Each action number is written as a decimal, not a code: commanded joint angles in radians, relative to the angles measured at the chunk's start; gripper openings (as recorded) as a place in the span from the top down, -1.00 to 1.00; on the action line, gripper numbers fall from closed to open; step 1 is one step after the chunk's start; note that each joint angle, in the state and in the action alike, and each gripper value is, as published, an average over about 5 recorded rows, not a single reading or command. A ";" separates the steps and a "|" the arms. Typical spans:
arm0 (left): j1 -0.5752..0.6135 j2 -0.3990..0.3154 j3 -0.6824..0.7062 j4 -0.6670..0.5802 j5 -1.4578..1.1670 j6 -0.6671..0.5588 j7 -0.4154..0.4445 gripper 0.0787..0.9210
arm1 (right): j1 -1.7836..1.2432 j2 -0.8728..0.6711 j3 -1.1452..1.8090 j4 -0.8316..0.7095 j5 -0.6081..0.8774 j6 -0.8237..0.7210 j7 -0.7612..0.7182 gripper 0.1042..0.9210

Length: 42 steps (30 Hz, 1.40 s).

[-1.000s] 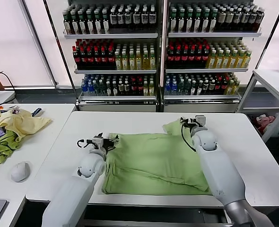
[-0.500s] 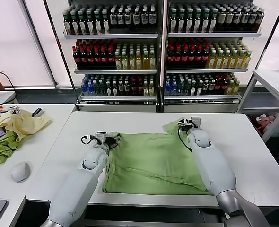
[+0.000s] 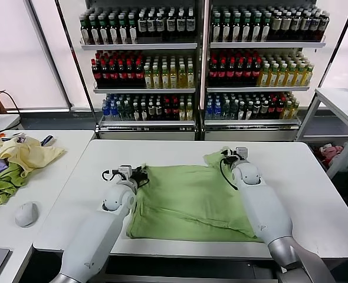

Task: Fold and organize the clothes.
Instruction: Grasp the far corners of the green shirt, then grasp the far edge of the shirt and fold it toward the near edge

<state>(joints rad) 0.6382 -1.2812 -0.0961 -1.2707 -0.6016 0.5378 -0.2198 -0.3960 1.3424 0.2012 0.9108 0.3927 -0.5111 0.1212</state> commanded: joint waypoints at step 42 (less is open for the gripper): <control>0.542 0.213 -0.184 -0.729 -0.135 -0.002 0.002 0.95 | -0.845 -0.309 0.372 1.043 0.280 -0.022 0.026 0.98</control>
<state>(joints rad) 1.0466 -1.1027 -0.2507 -1.9177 -0.7496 0.5325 -0.2253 -1.0197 1.0639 0.4742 1.7999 0.6434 -0.5250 0.1399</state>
